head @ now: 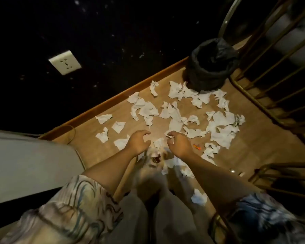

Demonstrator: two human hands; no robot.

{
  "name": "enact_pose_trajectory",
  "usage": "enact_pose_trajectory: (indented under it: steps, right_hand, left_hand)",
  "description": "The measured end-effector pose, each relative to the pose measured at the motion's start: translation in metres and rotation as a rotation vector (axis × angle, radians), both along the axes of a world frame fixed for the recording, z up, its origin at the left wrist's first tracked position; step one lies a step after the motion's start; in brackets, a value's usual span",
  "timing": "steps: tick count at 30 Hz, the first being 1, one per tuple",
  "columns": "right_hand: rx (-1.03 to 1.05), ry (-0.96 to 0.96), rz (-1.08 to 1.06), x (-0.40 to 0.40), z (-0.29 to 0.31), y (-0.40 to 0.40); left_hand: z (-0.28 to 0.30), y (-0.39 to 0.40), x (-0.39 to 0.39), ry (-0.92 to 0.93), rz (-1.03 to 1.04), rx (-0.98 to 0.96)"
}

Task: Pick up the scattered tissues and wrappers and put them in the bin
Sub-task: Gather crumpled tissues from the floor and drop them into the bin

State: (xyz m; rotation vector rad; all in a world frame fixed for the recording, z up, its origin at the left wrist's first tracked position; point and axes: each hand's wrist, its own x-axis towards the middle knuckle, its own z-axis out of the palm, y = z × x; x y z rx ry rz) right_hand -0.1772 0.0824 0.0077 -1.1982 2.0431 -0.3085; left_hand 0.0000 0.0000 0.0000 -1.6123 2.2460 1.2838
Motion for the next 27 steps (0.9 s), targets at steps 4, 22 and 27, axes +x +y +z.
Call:
enact_pose_trajectory:
  steps: [4, 22, 27]
  right_hand:
    - [0.032, -0.011, 0.032, -0.001, -0.082, -0.019]
    - [0.064, 0.122, 0.418, -0.003, -0.316, -0.069]
    - [0.081, 0.195, 0.411, 0.009, -0.345, -0.058]
  left_hand:
    - [-0.081, -0.025, -0.007, -0.027, -0.056, -0.001]
    - [-0.332, -0.045, 0.015, -0.277, -0.279, -0.202]
    - [-0.363, -0.020, 0.047, -0.221, -0.224, -0.279]
